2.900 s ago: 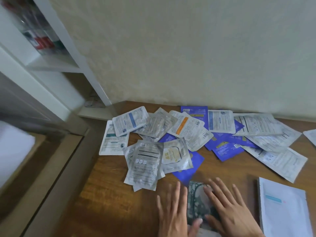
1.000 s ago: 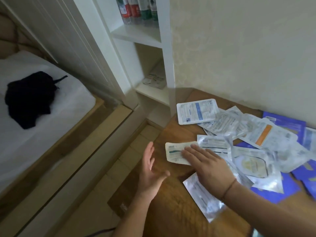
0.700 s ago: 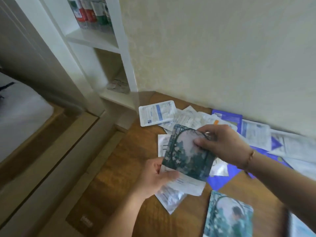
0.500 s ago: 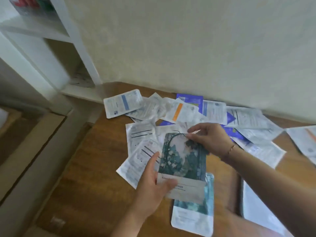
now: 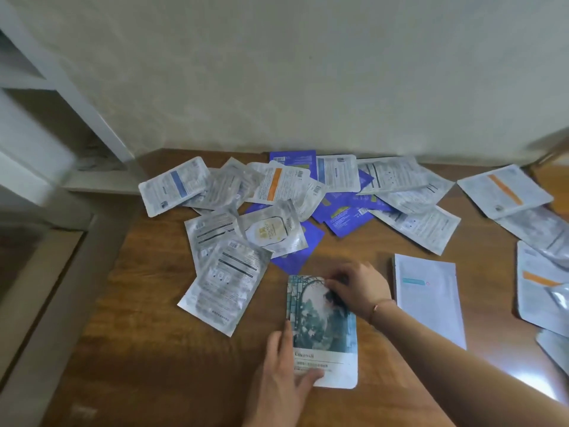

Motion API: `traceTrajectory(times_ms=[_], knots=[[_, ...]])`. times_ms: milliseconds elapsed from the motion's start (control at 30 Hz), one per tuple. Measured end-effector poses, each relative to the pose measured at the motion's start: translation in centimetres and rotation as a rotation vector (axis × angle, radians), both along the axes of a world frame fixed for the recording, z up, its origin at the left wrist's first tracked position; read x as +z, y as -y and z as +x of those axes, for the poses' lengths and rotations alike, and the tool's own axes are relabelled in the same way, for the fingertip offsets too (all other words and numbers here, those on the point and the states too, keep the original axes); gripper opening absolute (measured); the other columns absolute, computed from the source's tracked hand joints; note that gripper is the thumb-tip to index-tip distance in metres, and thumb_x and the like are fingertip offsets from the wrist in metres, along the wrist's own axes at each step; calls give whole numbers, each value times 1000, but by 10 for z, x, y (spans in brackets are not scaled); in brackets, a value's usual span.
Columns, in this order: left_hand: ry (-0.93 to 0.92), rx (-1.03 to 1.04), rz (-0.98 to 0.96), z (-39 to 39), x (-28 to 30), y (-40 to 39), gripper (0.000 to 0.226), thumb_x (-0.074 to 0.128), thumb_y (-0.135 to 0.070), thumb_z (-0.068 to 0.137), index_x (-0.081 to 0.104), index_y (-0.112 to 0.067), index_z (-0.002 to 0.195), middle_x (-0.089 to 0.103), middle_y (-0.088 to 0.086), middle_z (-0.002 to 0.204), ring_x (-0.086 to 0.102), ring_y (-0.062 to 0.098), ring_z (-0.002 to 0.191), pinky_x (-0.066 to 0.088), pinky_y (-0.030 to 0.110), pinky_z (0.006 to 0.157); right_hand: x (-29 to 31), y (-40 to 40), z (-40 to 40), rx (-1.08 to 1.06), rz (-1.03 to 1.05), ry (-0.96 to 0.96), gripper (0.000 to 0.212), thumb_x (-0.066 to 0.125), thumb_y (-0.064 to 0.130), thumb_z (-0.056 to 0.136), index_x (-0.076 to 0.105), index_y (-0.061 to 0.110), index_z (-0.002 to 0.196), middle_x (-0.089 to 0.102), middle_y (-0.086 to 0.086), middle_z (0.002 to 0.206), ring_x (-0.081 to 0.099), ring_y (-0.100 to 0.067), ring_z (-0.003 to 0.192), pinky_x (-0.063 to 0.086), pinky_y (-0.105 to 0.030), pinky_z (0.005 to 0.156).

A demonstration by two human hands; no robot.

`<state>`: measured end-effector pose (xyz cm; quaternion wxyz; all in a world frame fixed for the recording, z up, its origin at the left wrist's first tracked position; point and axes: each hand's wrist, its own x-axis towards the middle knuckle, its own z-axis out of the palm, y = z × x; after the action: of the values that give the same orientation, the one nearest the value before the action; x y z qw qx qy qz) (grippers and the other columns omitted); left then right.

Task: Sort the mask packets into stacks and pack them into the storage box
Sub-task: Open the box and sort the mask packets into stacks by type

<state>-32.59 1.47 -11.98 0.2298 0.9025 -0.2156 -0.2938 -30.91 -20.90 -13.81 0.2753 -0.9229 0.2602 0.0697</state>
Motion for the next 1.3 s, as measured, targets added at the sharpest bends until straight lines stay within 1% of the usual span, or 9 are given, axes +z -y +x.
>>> traceTrajectory(times_ms=[133, 233, 333, 500, 600, 700, 833, 1133, 1300], knots=[[65, -132, 101, -3, -4, -5, 103, 52, -75, 78, -3, -32, 153, 1, -13, 152, 34, 6, 133, 38, 22, 102, -4, 1, -4, 59, -23, 54, 17, 65, 40, 85, 70, 29, 98, 57, 12, 102, 51, -18, 105, 48, -32, 83], [245, -183, 57, -8, -9, -7, 96, 53, -79, 69, 27, -30, 148, 27, -11, 141, 54, 7, 116, 52, 22, 83, -6, -1, -4, 108, -89, 33, 24, 62, 47, 86, 68, 31, 102, 59, 10, 108, 49, -19, 107, 48, -33, 83], [259, -175, 68, -11, -13, -7, 85, 47, -76, 74, 29, -33, 145, 32, -12, 139, 54, 6, 115, 53, 24, 83, -7, -2, 0, 112, -125, 4, 25, 59, 50, 86, 65, 27, 96, 60, 10, 105, 48, -19, 104, 45, -32, 81], [211, -159, 114, -13, -20, -13, 80, 34, -78, 69, 48, -26, 129, 50, -9, 118, 64, 4, 84, 55, 18, 55, -15, -5, 1, 116, -189, -12, 28, 56, 50, 88, 60, 22, 91, 61, 8, 103, 47, -20, 100, 43, -33, 79], [146, -199, 129, -11, -12, -14, 82, 31, -77, 73, 42, -27, 137, 48, -8, 126, 63, 6, 95, 57, 21, 65, -15, -7, -1, 115, -195, 25, 25, 56, 47, 89, 60, 22, 90, 61, 6, 102, 47, -21, 98, 42, -33, 77], [194, -223, 106, -10, -13, -10, 92, 29, -84, 74, 16, -35, 151, 18, -10, 147, 43, 6, 125, 48, 23, 93, -9, -6, -1, 144, -190, 45, 26, 55, 46, 90, 60, 22, 96, 61, 5, 104, 50, -22, 100, 43, -33, 77], [229, -205, -67, 7, 9, 12, 77, 41, -81, 81, 49, -26, 134, 46, -2, 132, 54, 9, 100, 53, 25, 69, 9, 7, -18, 131, -219, 264, 35, 50, 52, 88, 65, 25, 105, 64, 7, 103, 58, -22, 93, 52, -36, 73], [336, -384, -186, 37, 29, 176, 67, 46, -61, 90, 38, -24, 145, 31, -4, 152, 33, 15, 138, 34, 32, 111, 58, 106, -95, -135, -226, 141, 41, 49, 49, 93, 56, 29, 129, 56, 7, 134, 51, -19, 122, 46, -36, 98], [275, -547, -209, 23, 37, 264, 65, 49, -54, 94, 30, -26, 149, 23, -8, 156, 21, 10, 143, 24, 26, 114, 61, 162, -133, -283, -202, 83, 43, 52, 45, 93, 52, 28, 133, 53, 7, 136, 47, -18, 125, 41, -32, 101]])
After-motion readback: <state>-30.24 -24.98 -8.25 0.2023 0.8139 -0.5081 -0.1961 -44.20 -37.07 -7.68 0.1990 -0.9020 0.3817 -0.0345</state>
